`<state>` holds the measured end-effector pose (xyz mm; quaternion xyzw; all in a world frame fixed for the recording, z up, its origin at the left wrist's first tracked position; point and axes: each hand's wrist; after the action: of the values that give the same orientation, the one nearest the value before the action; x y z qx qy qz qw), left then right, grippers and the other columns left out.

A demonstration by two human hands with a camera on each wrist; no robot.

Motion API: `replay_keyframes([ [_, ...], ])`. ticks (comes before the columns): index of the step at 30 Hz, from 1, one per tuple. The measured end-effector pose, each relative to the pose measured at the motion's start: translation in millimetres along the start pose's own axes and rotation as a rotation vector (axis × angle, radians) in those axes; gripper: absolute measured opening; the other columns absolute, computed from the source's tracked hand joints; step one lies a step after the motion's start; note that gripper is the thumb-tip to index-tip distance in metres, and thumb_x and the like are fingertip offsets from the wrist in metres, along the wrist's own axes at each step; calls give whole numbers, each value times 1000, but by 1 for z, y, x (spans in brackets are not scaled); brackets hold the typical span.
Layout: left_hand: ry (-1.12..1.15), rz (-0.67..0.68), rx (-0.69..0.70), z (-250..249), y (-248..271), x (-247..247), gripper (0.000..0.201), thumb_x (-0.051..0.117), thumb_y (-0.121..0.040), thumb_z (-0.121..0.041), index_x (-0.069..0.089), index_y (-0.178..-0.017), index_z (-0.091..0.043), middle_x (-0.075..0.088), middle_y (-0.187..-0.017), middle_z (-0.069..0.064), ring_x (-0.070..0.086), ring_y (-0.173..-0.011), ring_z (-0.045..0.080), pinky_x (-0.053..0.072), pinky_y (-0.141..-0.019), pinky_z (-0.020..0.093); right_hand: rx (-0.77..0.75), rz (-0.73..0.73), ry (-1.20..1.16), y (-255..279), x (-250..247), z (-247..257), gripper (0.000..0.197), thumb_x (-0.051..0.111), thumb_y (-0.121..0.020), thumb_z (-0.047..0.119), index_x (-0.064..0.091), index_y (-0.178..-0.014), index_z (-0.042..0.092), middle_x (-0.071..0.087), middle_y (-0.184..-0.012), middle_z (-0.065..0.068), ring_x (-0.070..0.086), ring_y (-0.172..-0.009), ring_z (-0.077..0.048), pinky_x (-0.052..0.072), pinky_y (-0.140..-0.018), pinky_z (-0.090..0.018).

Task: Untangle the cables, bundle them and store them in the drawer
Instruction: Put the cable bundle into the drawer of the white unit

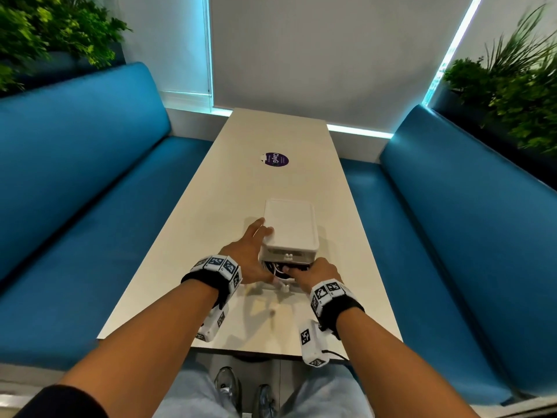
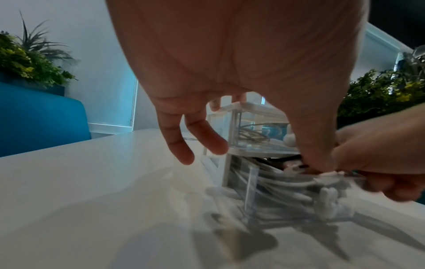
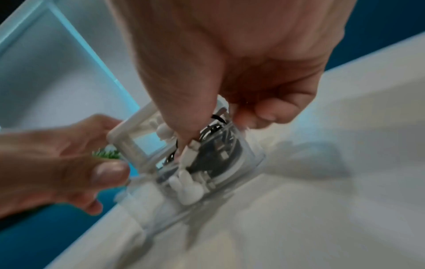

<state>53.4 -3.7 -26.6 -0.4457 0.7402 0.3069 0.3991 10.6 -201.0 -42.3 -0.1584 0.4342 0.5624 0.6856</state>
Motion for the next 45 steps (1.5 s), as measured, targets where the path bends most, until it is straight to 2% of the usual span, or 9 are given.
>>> replay_keyframes([
  [8,81,-104,42,12,-11,16,116,91,-59,-45,20,-149,-33,-7,-156,-25,51,-126,24,51,-95,44,-99,238,-131,-10,-7,-12,67,67,-63,77,66,-111,30,72,-98,6,68,-85,-14,59,-70,-32],
  [14,129,-133,63,20,-17,23,105,89,-66,-33,25,-148,-28,-2,-157,-18,49,-128,24,51,-95,45,-33,263,-278,-15,-7,-13,33,85,-70,34,71,-95,17,69,-77,3,64,-67,-12,53,-53,-22],
  [20,36,-189,-14,4,-14,26,87,77,-74,-11,28,-143,-29,-2,-156,-21,63,-84,26,56,-72,43,171,112,-405,-26,0,-17,36,88,-68,27,62,-79,6,67,-63,-12,64,-52,-25,61,-61,-36],
  [24,-116,-278,-62,-12,-13,24,80,81,-68,-19,33,-132,-25,11,-154,-2,62,-80,31,53,-64,39,54,-56,-205,-29,3,-15,49,82,-65,43,54,-93,13,68,-88,-8,70,-73,-28,60,-71,-39],
  [28,-108,-296,-59,-11,-17,26,82,84,-63,-15,34,-128,-22,13,-153,0,61,-74,32,47,-57,34,-24,103,-266,-30,2,-16,86,79,-57,55,40,-124,18,67,-104,-4,68,-91,-24,56,-82,-37],
  [34,-55,-275,-20,-9,-15,25,77,82,-68,-12,36,-130,-23,10,-155,-1,62,-72,35,53,-62,40,-4,31,-266,-32,4,-14,62,82,-65,49,47,-107,20,66,-97,-6,68,-83,-27,59,-76,-42],
  [39,3,-202,-4,-7,-10,15,72,78,-76,-25,35,-133,-26,6,-156,-6,63,-79,36,54,-74,40,38,31,-413,-43,13,-7,84,79,-41,50,51,-117,28,69,-97,-10,66,-71,-26,60,-66,-42],
  [42,-34,-172,5,-6,-11,11,78,79,-72,-30,32,-135,-26,4,-154,-7,62,-75,34,53,-72,39,-49,42,-406,-33,7,-4,61,80,-68,31,49,-120,23,65,-101,-11,71,-68,-27,61,-54,-38],
  [45,-81,-213,1,-9,-12,14,70,77,-75,-17,34,-129,-24,7,-155,-4,61,-68,36,54,-66,43,-82,153,-404,-30,-2,-14,54,77,-74,24,49,-118,17,63,-105,-10,70,-67,-25,61,-59,-38],
])
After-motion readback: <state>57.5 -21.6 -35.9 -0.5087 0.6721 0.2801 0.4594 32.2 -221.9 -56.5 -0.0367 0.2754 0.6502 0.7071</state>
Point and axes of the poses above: each hand's wrist, its own y-axis away from the middle knuckle, its own x-axis out of the palm, z = x × y
